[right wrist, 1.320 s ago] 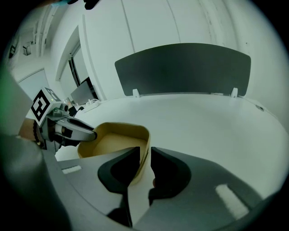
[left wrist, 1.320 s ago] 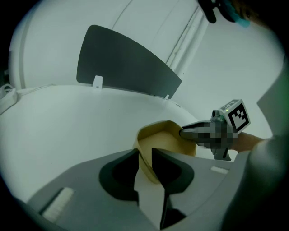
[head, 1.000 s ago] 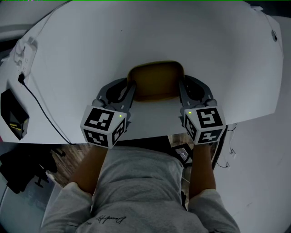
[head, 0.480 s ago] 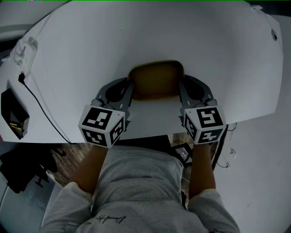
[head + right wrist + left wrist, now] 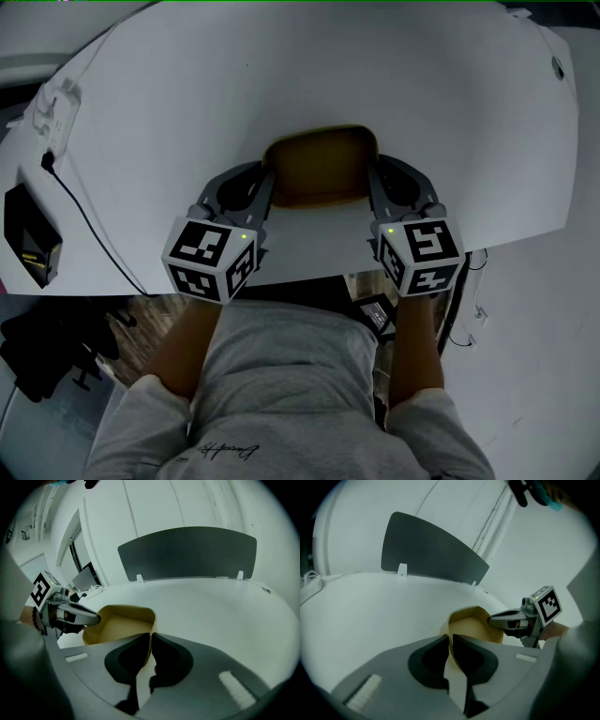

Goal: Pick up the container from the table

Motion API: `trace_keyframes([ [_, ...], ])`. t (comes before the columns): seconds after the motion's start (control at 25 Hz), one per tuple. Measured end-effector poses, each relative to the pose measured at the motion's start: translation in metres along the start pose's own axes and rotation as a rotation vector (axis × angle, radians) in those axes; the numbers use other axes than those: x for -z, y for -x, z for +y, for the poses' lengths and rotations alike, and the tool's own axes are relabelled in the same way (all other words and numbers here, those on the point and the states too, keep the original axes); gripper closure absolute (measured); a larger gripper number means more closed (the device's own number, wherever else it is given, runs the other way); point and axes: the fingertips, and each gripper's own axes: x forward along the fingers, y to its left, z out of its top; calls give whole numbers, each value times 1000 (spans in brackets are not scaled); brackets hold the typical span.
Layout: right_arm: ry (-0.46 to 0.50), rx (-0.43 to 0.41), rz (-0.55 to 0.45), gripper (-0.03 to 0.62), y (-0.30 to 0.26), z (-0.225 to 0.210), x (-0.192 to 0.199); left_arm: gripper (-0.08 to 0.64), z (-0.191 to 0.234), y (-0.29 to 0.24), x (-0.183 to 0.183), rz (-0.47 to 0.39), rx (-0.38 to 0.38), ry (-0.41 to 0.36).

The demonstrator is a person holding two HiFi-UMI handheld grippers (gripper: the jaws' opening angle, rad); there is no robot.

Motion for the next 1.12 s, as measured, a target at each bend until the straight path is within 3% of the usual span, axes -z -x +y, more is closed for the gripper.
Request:
trace_keyframes([
  [1.12,14,50,-84,560,55,13,-19,534,-29,38,-25,-69,36,-60],
])
